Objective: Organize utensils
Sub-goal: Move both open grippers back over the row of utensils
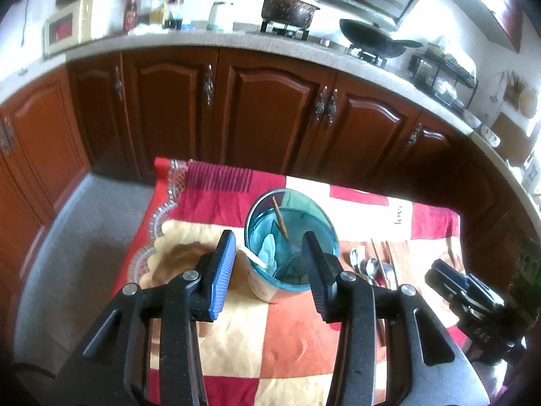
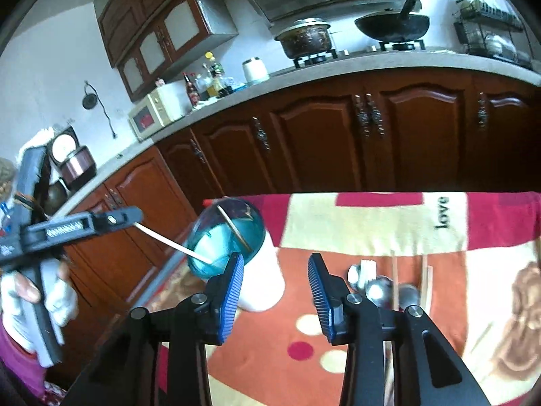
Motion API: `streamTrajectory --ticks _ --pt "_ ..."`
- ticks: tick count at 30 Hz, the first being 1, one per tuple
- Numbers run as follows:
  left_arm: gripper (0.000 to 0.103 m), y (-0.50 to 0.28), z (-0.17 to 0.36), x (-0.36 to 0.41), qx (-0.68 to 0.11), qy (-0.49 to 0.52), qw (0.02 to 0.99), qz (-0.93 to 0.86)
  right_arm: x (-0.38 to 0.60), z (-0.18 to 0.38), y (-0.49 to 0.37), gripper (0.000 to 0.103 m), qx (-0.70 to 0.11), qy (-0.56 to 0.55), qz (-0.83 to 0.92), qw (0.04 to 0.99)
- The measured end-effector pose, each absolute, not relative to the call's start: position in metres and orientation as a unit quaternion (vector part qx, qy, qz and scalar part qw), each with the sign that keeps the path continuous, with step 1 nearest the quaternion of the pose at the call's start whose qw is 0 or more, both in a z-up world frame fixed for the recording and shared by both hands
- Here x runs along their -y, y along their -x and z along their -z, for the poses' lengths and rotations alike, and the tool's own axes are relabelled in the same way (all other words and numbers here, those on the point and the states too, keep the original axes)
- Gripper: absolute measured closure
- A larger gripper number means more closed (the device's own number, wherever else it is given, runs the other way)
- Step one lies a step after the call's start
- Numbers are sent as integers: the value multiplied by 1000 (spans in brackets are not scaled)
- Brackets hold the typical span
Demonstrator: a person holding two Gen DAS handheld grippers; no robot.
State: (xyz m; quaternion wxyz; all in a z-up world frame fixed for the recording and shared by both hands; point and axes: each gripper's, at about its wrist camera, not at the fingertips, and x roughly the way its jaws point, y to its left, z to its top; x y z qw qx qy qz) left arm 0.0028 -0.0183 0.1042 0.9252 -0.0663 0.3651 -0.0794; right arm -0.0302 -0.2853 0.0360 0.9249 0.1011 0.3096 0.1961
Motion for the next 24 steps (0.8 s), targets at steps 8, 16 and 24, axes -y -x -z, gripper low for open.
streamTrajectory --ticks 8,16,24 --pt "62 20 -119 43 -338 34 936 92 306 -33 47 59 -326 -96 -159 927" --pt "62 33 -104 88 -346 2 931 113 331 -26 61 58 -343 -105 -133 924" --pt "62 34 -79 126 -375 -3 916 142 359 -12 71 57 -355 -110 -102 923"
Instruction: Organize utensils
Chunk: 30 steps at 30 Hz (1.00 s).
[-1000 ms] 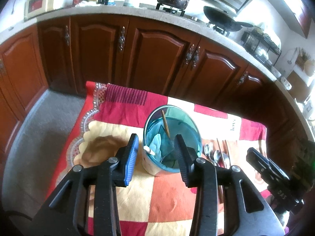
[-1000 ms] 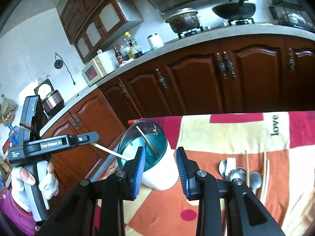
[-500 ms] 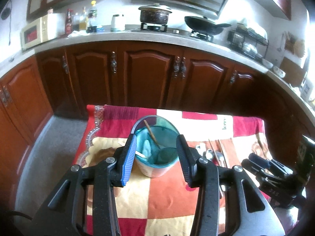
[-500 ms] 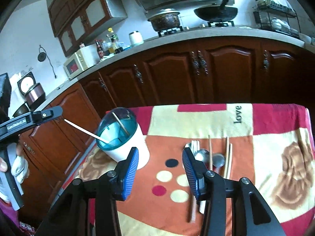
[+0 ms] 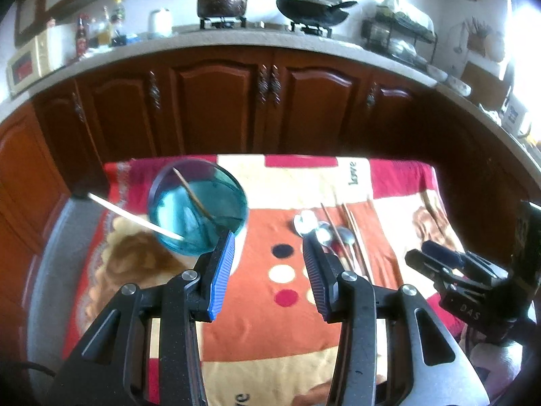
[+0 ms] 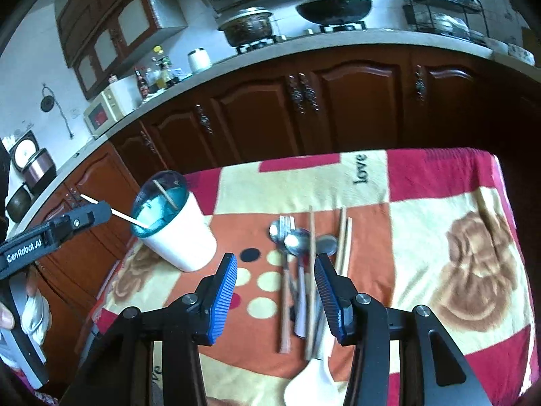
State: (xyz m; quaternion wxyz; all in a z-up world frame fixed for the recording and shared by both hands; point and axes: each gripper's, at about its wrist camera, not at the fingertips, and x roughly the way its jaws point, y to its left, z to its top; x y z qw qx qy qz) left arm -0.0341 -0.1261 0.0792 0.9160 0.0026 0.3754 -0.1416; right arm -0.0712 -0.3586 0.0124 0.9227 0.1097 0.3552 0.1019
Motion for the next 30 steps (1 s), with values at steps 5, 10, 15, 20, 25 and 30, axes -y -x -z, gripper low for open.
streamTrajectory --ticks 5,10,15,20,25,30 --pt "62 30 -56 142 -404 7 900 161 379 6 68 57 -375 -125 -92 914" --pt "62 23 -30 157 -436 18 882 177 387 29 52 65 -403 -128 -96 901" --pt "62 16 -9 169 -460 20 869 182 384 50 25 74 -426 -135 -107 888" --pt "62 10 3 173 -472 20 861 189 373 64 -13 78 -445 -131 -123 877" --pt "62 1 13 172 -481 27 855 190 358 78 -51 78 -476 -102 -131 864" --pt "62 -7 21 175 -490 32 849 195 346 92 -70 84 -498 -53 -124 857"
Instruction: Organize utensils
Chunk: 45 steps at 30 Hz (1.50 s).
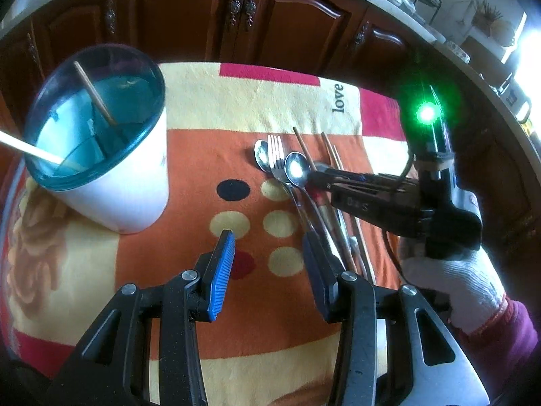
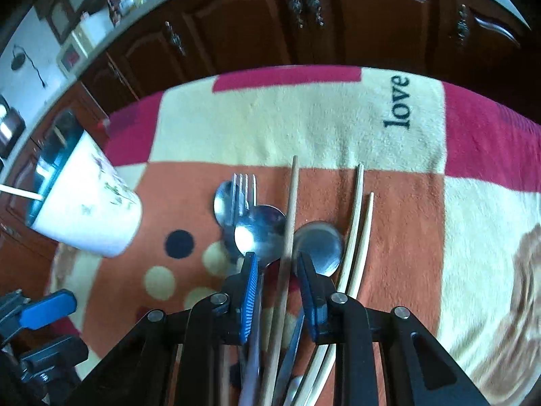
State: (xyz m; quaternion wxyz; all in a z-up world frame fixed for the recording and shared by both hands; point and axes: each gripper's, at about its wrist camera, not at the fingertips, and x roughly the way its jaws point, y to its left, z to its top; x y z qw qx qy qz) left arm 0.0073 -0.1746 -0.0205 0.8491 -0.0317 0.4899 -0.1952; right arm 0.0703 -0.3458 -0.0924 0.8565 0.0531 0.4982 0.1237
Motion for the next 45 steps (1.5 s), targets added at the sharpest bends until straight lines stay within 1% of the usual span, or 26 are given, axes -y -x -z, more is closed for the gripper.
streamTrajectory --ticks 2,5,9,14,19,22,24,25,26,28,30,31,32,33,34,37,42,45 --pt "62 -11 23 177 -493 34 847 196 345 93 -74 93 -502 -44 -124 855" --pt "62 -18 27 183 -497 40 844 198 343 95 -75 101 -502 -23 -128 855" --pt "62 -29 37 192 -506 46 838 198 355 92 -67 102 -497 -20 -126 858" --pt "62 -45 53 208 -520 47 830 196 378 87 -62 102 -483 -93 -142 859" --pt "62 -59 63 221 -529 48 824 196 371 91 -77 100 -492 -82 -153 853" --pt "64 -67 70 227 -534 49 821 198 364 93 -84 99 -500 -74 -162 848" --pt "68 -70 74 230 -539 49 817 200 363 94 -87 98 -502 -65 -159 848" --pt "73 -72 77 232 -542 49 814 202 363 95 -87 98 -503 -63 -157 848" --pt "80 -73 79 233 -544 48 812 203 366 95 -87 98 -502 -66 -156 848" --pt "88 -76 84 235 -549 47 809 207 372 93 -85 96 -500 -77 -155 848" --pt "92 -76 85 232 -546 54 807 218 377 90 -82 93 -497 -85 -154 849" --pt "95 -75 85 231 -544 54 808 219 377 90 -82 89 -497 -88 -155 849" --pt "95 -74 83 230 -544 51 809 218 377 89 -82 81 -495 -89 -157 850" --pt "96 -72 82 227 -545 48 809 216 376 89 -82 77 -495 -90 -159 850" --pt "100 -70 82 224 -545 48 809 216 374 88 -82 74 -496 -90 -160 849" --pt "101 -62 80 214 -548 44 807 215 364 91 -83 74 -503 -78 -171 844" --pt "101 -47 76 199 -545 32 807 226 345 95 -84 74 -513 -29 -166 842" --pt "101 -47 72 192 -542 42 809 223 337 97 -90 75 -515 9 -141 845"
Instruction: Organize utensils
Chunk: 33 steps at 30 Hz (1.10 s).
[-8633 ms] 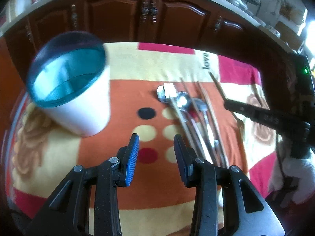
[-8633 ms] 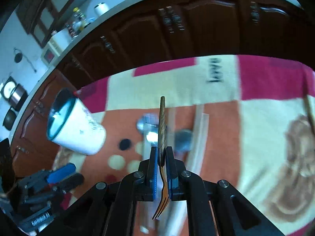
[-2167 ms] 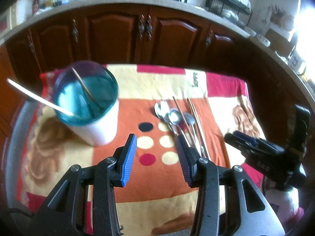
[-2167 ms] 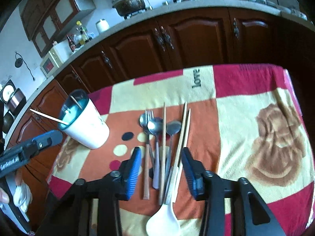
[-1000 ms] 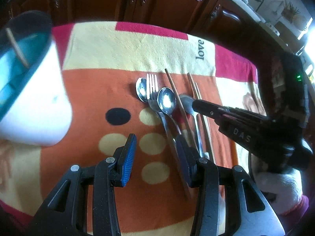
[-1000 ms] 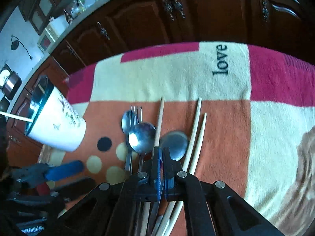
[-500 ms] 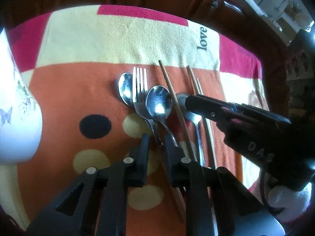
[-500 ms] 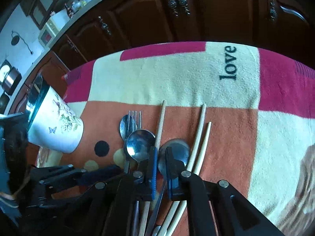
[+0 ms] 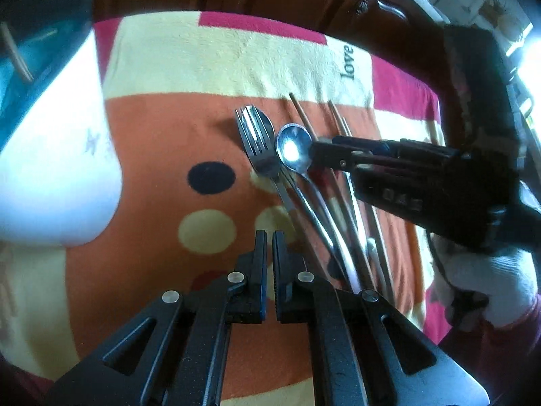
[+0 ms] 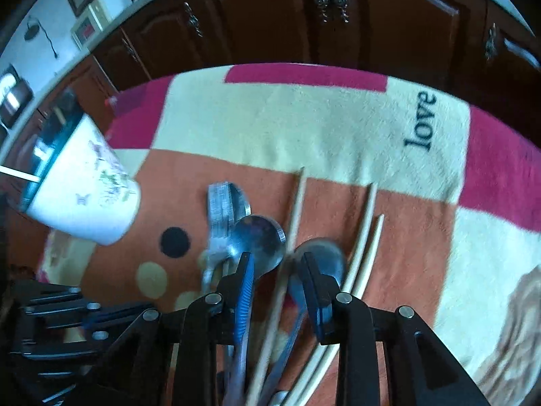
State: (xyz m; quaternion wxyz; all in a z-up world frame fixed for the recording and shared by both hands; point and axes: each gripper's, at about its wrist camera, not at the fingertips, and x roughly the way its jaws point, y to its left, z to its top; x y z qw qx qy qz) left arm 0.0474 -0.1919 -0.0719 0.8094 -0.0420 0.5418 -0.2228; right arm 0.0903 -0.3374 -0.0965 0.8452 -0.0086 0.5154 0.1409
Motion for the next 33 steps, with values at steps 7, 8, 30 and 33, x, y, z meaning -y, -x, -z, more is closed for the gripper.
streamTrajectory --ticks 7,8,30,33 --pt "89 -63 67 200 -540 71 809 221 330 105 -107 82 -516 55 -139 844" --pt "88 -66 67 202 -541 72 809 219 330 105 -108 84 -515 59 -142 843" --pt "96 -80 69 207 -536 99 809 219 370 97 -113 96 -487 -81 -176 852" --pt "97 -67 50 202 -514 93 821 230 373 80 -95 97 -464 -88 -181 863"
